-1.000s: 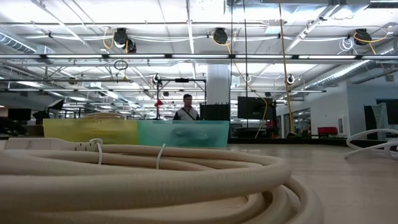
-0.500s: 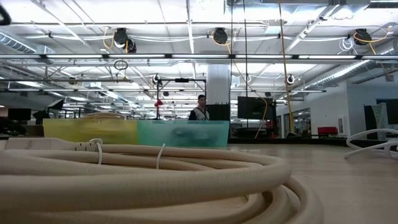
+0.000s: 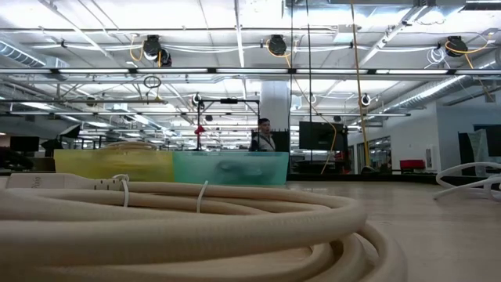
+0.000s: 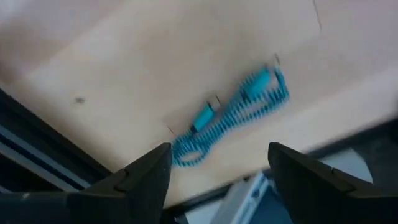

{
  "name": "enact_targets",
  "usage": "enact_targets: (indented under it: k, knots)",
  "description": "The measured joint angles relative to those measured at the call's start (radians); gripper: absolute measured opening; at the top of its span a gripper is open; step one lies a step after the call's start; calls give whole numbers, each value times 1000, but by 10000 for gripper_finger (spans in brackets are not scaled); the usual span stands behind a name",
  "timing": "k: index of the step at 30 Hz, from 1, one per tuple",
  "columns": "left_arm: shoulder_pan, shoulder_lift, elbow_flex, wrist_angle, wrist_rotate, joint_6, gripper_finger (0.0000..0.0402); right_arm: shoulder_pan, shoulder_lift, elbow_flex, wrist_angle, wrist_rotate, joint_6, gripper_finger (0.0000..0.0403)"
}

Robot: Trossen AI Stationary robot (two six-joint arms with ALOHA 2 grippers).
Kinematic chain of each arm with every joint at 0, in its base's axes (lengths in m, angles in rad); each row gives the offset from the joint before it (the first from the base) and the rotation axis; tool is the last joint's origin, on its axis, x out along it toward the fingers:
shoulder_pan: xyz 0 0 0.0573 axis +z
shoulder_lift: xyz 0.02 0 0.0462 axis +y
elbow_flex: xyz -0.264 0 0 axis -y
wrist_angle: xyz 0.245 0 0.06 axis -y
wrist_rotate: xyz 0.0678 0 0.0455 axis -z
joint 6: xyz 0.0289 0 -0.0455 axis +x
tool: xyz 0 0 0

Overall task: Pick & Place USB Port
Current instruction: Put the blue charger cable into the green bin

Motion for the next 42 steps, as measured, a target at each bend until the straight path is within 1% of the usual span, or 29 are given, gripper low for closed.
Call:
enact_targets:
  k: [3,5,8,12,19,21,23,24,25,27,28,29,30,32,33,34,37,38,40,42]
  knots:
    - [-43,0,0,75,3,-8,262,0,0,0,-4,0,9,210]
    - [-74,0,0,103,-10,-46,258,0,0,0,-7,0,13,210]
    - [-113,3,1,73,-46,-94,258,0,0,0,-8,0,16,210]
    - [-143,35,1,34,-53,-110,257,-1,0,0,10,0,9,210]
    - [-140,144,4,97,28,-35,257,-1,0,0,67,1,-26,210]
    - [-133,174,6,129,48,-20,246,-1,0,0,82,2,-28,210]
    - [-120,196,6,156,65,-23,211,-1,0,0,85,2,-29,210]
    - [-110,201,6,173,74,-24,181,-1,0,0,87,2,-29,210]
    - [-100,202,5,188,76,-27,144,-1,0,0,88,2,-29,210]
    - [-71,201,5,212,59,-23,57,-1,0,0,89,2,-29,210]
    - [-57,194,4,218,35,-22,30,-1,0,0,89,2,-29,210]
    - [-42,186,4,222,-9,-27,22,-1,3,0,90,2,-28,210]
    - [-22,177,4,223,-82,-36,19,-3,10,0,93,4,-26,210]
    - [32,150,4,218,-260,-44,11,-10,20,-2,93,4,-6,210]
    - [57,136,2,215,-376,-43,8,-10,23,-13,103,0,19,210]
    - [83,125,-2,199,-521,-47,8,-12,24,-31,123,-11,50,210]
    - [177,46,-4,197,-828,-44,6,-34,23,-126,260,-94,158,210]
    - [205,14,-2,211,-911,-29,6,-41,23,-172,329,-127,198,210]
    - [263,-40,-1,255,-1047,59,6,-57,25,-263,459,-201,280,210]
    - [325,-100,-2,352,-1143,214,5,-76,26,-346,578,-273,365,210]
